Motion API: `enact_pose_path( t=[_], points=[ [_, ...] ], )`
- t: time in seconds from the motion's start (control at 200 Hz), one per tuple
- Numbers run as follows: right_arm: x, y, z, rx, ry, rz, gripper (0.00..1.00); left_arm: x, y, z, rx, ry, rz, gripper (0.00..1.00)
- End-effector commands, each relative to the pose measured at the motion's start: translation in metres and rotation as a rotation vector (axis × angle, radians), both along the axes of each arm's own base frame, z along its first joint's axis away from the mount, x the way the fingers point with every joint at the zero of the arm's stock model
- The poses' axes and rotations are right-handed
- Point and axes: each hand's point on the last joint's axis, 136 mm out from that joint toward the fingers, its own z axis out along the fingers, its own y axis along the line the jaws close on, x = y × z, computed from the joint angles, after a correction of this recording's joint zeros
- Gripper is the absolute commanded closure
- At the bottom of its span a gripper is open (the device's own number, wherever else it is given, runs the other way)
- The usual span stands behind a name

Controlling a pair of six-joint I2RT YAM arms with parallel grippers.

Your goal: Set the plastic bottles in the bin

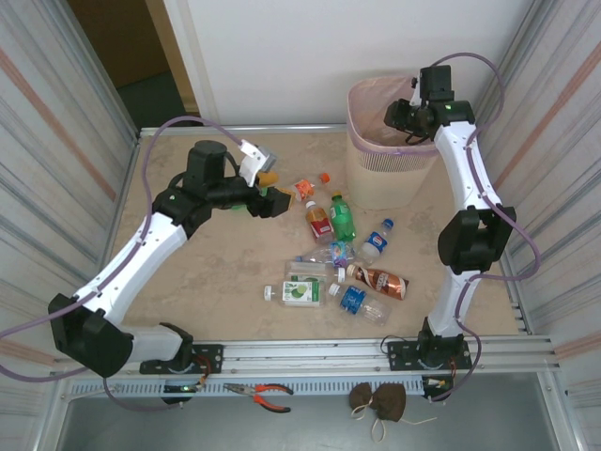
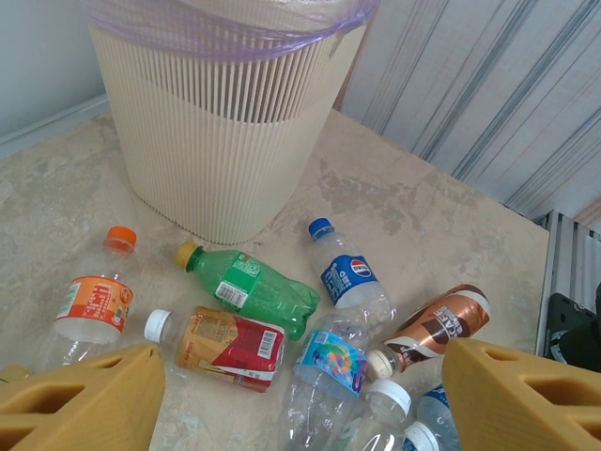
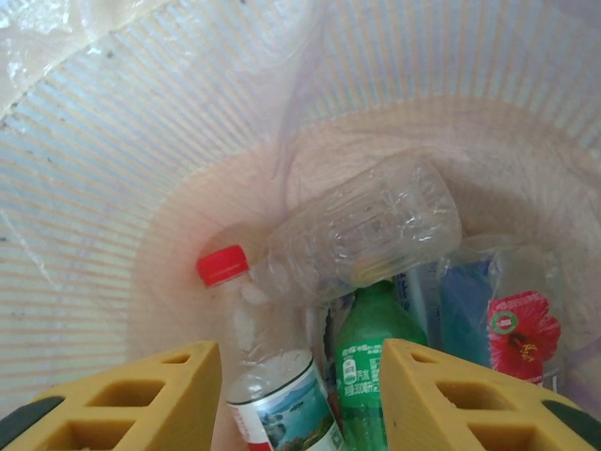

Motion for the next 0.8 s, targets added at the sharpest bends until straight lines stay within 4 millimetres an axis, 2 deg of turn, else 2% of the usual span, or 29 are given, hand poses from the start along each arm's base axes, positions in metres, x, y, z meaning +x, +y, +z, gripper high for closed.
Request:
enact_pose_path(
  t=[0.0,0.155,0.486,0.661,0.797],
  points=[
    [-0.009,0.017,0.021,0.031,-0.028,0.073,0.57,0.003,0.0,0.001,0.003,-0.008,-0.002,0.23],
    [-0.014,0.021,0.024,0.045,-0.017,0.086,0.61,0.007,0.001,-0.006,0.021,0.009,0.009,0.23],
    [-0.044,0.012,0.075,0.033,-0.108,0.067,0.61,0.028,0.009,-0.058,0.216,0.089,0.065,0.25],
    [-0.064,0.001,0.104,0.025,-0.172,0.047,0.61,0.046,0.023,-0.091,0.41,0.126,0.071,0.25],
    [-0.08,-0.011,0.122,0.028,-0.217,0.027,0.6,0.065,0.045,-0.12,0.61,0.127,0.031,0.24]
  ],
)
